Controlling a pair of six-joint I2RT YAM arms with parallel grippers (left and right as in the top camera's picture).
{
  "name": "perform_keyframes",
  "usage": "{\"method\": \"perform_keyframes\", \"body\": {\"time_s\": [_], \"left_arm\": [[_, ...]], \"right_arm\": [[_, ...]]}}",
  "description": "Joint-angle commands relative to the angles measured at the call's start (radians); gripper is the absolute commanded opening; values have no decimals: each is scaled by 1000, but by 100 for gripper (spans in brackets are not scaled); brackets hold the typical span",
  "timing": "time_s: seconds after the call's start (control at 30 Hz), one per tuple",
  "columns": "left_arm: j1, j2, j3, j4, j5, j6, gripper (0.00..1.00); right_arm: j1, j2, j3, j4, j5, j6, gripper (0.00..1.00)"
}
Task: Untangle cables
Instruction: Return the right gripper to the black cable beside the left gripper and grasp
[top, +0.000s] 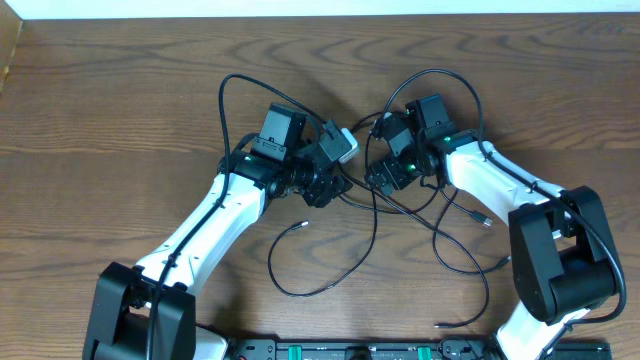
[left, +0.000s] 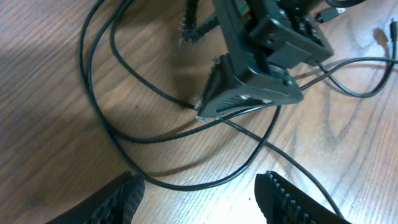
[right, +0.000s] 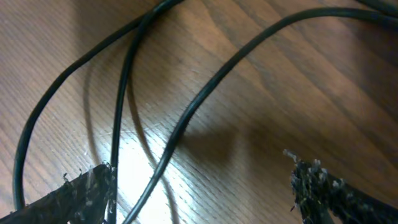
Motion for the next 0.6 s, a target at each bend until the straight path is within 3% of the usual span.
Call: {"method": "perform_keyframes", "body": {"time_s": [0.0,0.43,0.57], "left_arm": [[-1,11,-1,2,-28,-2,63],[-1,11,-1,21,-70,-1,63],[-1,11,-1,21,-70,-1,63]], "right_arm": [[14,2,3,-22,-19,-7,91],[17,3,-2,-119,-1,-21,89],[21,3,-2,-135,-1,-21,76]]}}
